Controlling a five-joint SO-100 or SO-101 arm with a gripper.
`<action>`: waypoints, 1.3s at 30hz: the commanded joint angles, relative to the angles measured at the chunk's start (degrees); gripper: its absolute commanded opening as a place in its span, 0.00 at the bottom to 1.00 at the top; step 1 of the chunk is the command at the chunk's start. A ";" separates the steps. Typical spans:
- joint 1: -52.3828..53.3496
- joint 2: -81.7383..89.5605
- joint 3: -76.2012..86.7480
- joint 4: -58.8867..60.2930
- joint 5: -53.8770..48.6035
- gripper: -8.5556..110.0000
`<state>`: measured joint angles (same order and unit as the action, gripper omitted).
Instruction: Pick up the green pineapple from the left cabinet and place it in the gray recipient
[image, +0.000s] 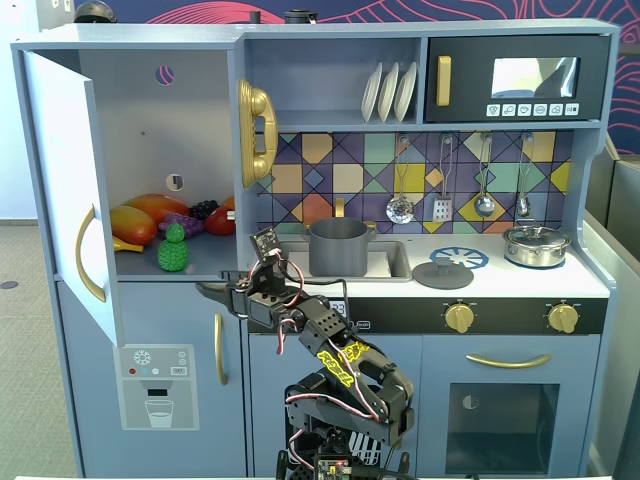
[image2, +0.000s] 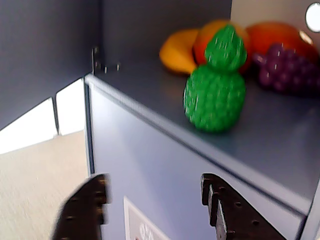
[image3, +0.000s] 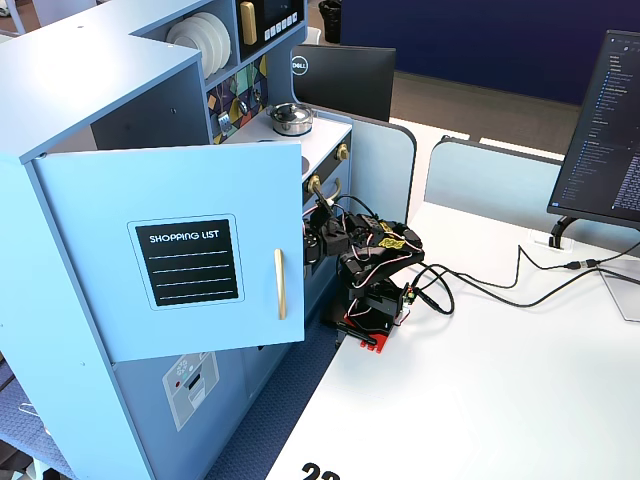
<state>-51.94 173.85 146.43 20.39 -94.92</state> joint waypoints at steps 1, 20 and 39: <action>1.67 -3.60 -2.55 -7.56 2.81 0.30; 7.65 -28.56 -11.69 -24.26 5.89 0.43; 8.09 -40.69 -20.13 -26.81 4.04 0.41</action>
<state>-44.65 134.47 131.66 -4.04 -90.53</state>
